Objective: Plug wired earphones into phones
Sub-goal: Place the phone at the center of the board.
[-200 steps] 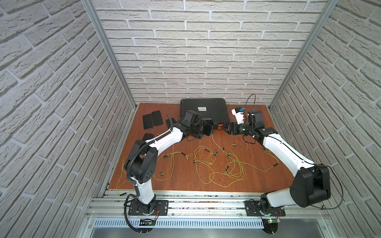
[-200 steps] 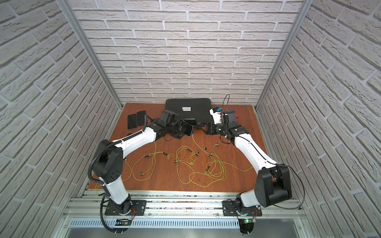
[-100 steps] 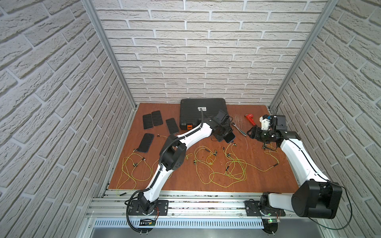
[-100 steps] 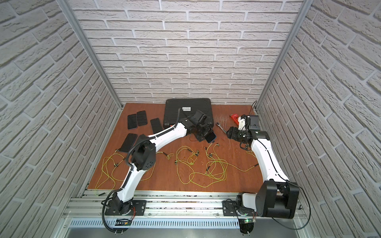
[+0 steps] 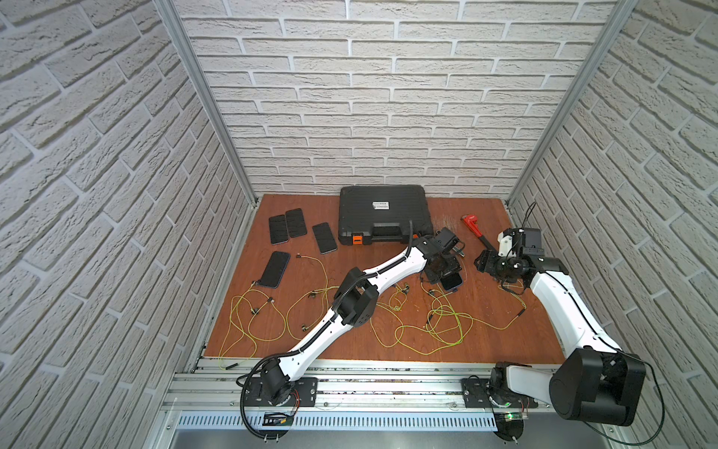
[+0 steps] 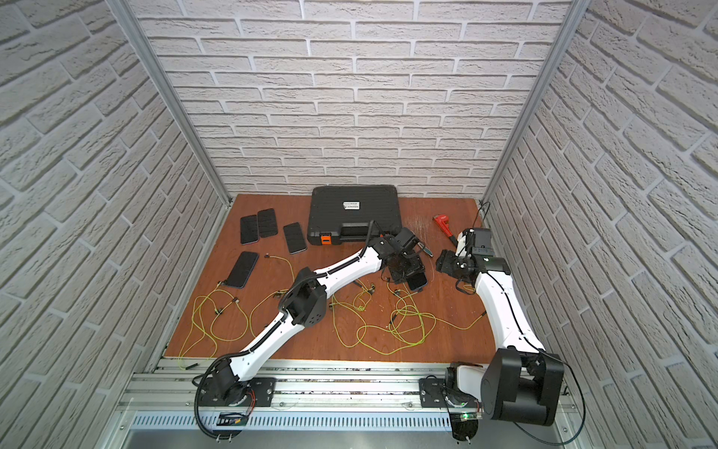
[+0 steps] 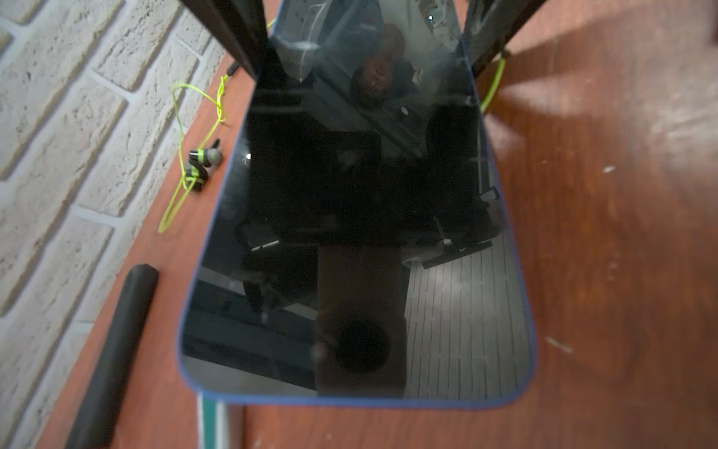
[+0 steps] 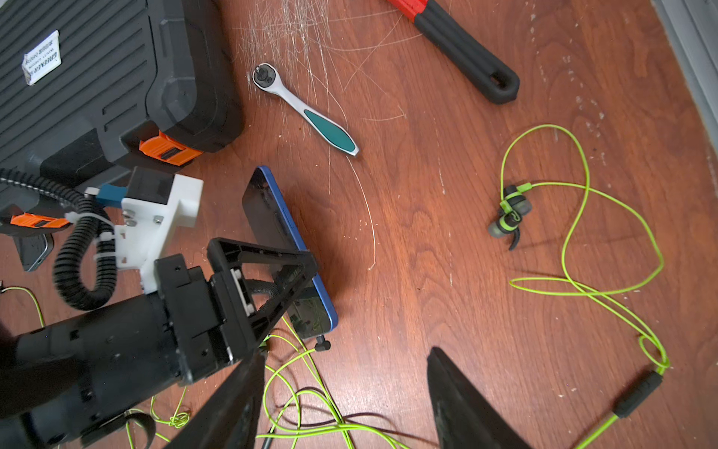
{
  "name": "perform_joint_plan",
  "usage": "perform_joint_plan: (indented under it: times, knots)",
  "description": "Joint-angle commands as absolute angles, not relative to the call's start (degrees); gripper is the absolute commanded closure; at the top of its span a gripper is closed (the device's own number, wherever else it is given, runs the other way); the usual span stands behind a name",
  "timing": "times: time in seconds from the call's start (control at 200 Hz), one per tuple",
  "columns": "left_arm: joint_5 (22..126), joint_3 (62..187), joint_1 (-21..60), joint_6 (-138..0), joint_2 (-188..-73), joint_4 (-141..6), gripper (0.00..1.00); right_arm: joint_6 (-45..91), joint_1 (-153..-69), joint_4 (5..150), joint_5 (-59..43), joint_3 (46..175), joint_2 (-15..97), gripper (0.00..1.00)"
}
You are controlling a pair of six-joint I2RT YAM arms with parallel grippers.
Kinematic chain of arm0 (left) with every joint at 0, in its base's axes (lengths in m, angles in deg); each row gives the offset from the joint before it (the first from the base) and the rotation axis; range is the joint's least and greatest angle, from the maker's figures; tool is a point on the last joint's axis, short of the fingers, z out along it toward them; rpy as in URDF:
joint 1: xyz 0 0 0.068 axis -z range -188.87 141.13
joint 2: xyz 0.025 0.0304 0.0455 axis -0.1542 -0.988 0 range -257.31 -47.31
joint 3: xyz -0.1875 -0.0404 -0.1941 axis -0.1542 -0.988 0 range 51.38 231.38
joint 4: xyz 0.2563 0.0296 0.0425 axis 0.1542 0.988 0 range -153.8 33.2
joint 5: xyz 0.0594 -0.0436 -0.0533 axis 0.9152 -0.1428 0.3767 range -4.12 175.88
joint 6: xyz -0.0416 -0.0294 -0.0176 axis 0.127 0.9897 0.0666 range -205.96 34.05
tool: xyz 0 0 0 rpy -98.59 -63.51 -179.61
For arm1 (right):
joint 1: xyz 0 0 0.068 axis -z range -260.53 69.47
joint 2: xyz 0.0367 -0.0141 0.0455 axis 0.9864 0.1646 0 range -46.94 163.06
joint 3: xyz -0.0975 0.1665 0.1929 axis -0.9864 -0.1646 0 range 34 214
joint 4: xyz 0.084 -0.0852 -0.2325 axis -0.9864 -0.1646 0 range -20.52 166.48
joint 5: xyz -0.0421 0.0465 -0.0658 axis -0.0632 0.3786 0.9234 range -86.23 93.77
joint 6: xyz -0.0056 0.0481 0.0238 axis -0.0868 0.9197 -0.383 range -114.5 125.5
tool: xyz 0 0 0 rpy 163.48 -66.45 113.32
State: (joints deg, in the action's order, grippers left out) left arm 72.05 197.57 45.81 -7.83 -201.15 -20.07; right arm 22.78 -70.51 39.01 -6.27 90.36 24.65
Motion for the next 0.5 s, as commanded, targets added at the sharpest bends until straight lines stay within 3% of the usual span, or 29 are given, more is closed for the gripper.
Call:
perform_joint_plan:
  times: [0.0,0.12,0.2,0.495]
  knots:
    - [70.2,199.2,46.0,-10.8,-202.3,-21.1,0.62,22.3,-70.3,41.9,-6.7,88.8,25.9,0.32]
    - [69.0,199.3,46.1,-12.2,-202.4,-21.9,0.3,21.7,-70.3,41.9,-7.4,88.1,27.9,0.25]
    - [69.2,198.8,46.0,-13.3,-201.6,-21.7,0.16,21.0,-70.4,41.6,-7.7,88.1,29.1,0.2]
    - [70.1,188.5,43.3,-17.7,-191.2,-26.1,0.08,16.8,-75.4,39.3,-6.3,90.5,34.4,0.16]
